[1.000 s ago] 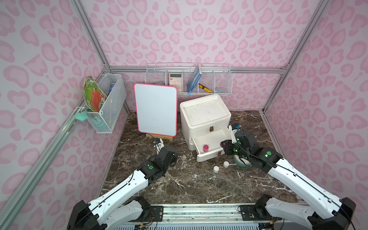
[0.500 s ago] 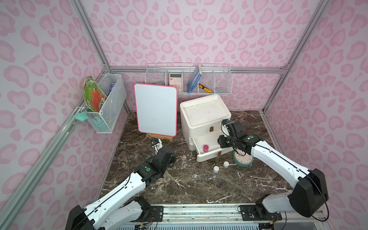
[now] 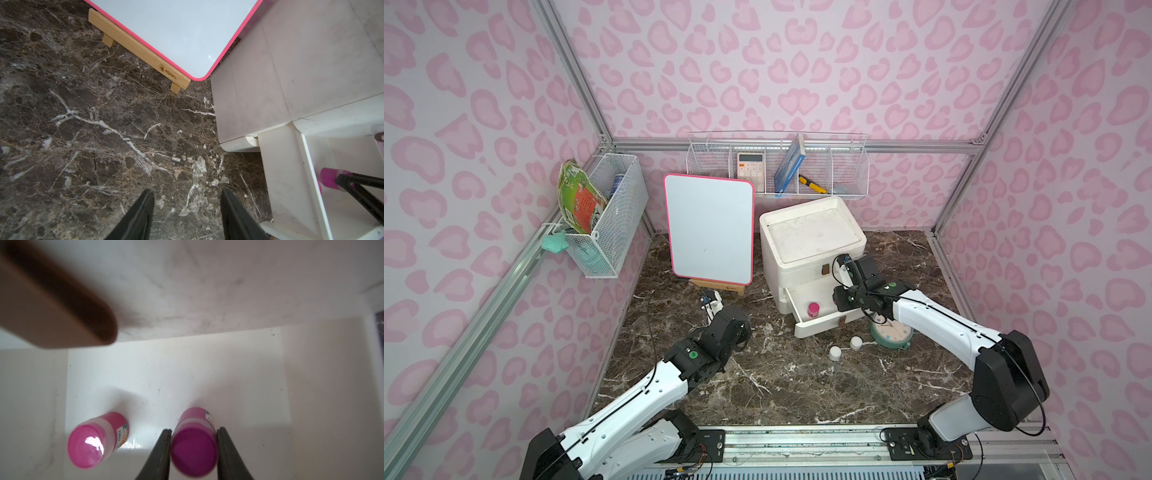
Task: Put the paint cans in the drawer according to color
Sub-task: Place the paint can in the drawer.
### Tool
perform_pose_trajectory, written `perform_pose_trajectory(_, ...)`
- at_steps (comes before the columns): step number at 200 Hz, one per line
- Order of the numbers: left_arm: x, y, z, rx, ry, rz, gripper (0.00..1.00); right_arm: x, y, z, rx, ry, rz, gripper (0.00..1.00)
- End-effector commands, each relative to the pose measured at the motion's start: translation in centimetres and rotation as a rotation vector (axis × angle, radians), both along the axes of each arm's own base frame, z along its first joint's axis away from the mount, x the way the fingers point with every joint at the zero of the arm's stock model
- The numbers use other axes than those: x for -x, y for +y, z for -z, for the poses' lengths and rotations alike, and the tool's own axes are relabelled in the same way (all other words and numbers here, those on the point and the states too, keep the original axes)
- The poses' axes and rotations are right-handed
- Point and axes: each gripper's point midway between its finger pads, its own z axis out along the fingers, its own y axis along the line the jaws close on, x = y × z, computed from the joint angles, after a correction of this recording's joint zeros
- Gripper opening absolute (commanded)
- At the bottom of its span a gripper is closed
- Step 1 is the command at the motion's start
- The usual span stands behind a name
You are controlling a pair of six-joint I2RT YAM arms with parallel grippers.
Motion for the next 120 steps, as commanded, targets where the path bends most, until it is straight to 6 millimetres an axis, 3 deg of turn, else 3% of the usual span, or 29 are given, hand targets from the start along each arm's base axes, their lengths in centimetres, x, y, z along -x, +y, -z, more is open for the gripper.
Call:
perform_pose_trajectory(1, -0.2, 0.1, -0.3, -0.015, -0.011, -0.001, 0.57, 0.1, -0.4, 0.2, 0.022, 0.005, 0.012, 0.36)
perform_pose_trajectory(29, -0.3, 0.0, -0.9, -0.027, -0.024, 0.012, 0.57, -0.1, -0.1, -1.8, 0.005, -0.035, 0.007, 0.48)
perform_pose_trajectory(68, -1.6, -1.0, -3.8, -0.057, -0.096, 0.066, 0.68, 0.5, -1.1, -8.2, 0.003, -0.199, 0.068, 0.51)
perform_pose_trajectory(80, -2.4, -1.8, -5.2, -0.074, -0.133, 0.101, 0.7, 1.6, -1.4, -9.5, -0.02, -0.253, 0.067, 0.52)
perform_pose_trajectory(101, -4.3, -2.9, -8.4, -0.096, -0.199, 0.124, 0.72, 4.9, -1.0, -9.8, -0.029, -0.388, 0.003, 0.52)
perform_pose_trajectory(120, -6.4, -3.6, -11.4, -0.08, -0.235, 0.117, 0.71, 8.7, 0.6, -11.0, -0.08, -0.544, -0.094, 0.52)
